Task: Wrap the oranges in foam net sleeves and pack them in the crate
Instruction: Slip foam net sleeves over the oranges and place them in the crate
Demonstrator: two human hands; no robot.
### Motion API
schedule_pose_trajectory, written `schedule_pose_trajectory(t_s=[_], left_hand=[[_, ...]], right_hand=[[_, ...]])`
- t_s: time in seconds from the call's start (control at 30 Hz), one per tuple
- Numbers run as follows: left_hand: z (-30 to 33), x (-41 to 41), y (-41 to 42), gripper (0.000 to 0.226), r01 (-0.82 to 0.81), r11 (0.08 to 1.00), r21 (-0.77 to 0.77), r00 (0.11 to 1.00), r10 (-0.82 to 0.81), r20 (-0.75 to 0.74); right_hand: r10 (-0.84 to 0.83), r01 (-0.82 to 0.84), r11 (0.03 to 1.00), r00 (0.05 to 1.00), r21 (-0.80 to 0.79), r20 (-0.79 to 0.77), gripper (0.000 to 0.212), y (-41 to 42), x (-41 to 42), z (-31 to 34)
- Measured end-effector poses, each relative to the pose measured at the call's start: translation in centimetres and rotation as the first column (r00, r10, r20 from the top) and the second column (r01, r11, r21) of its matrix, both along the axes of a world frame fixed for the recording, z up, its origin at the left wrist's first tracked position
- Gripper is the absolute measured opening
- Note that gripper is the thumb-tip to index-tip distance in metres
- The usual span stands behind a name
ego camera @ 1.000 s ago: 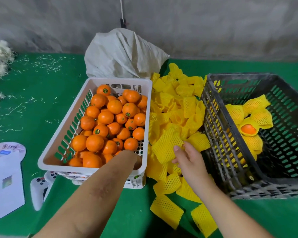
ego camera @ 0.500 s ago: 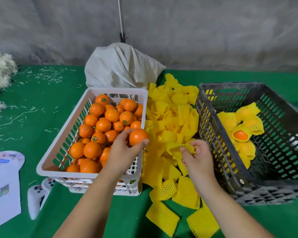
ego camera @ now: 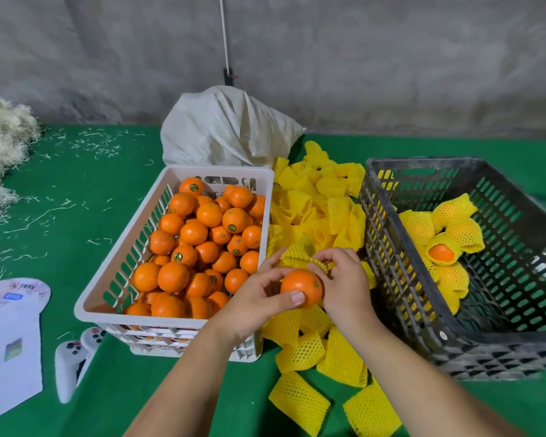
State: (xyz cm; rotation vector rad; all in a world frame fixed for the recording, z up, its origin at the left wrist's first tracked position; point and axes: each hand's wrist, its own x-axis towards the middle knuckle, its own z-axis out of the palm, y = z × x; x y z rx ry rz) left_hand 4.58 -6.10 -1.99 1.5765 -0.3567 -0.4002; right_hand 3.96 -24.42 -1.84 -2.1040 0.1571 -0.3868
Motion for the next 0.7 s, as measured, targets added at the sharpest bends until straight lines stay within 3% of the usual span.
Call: schedule_pose_trajectory(t_s=[0.2, 0.37, 0.53, 0.7], left_hand=[[-0.2, -0.6, -0.7, 0.045, -0.217, 0.964, -0.150, 0.976, 0.211, -0.054], [-1.0, -0.7, -1.1, 0.065, -0.306, 0.948, -0.089, 0.952, 0.306, -0.012], [-1.7, -0.4, -1.3, 0.081, -0.357, 0.916, -0.185, 0.932, 0.363, 0.000], [-1.9, 0.0, -1.2, 0.029, -0.379, 0.900, -0.212, 0.924, 0.381, -0.038]], right_hand=[[0.064, -0.064, 0.998, 0.992, -0.004, 0.112, 0.016, -0.1, -0.9, 0.7], [0.077, -0.090, 0.990, 0.989, 0.106, 0.129, 0.014, 0.3, -2.0, 1.4], [0.129, -0.134, 0.991, 0.968, 0.011, 0.214, 0.017, 0.8, -3.2, 1.3], [0.252, -0.242, 0.968, 0.934, -0.070, 0.253, 0.012, 2.1, -4.1, 1.0]])
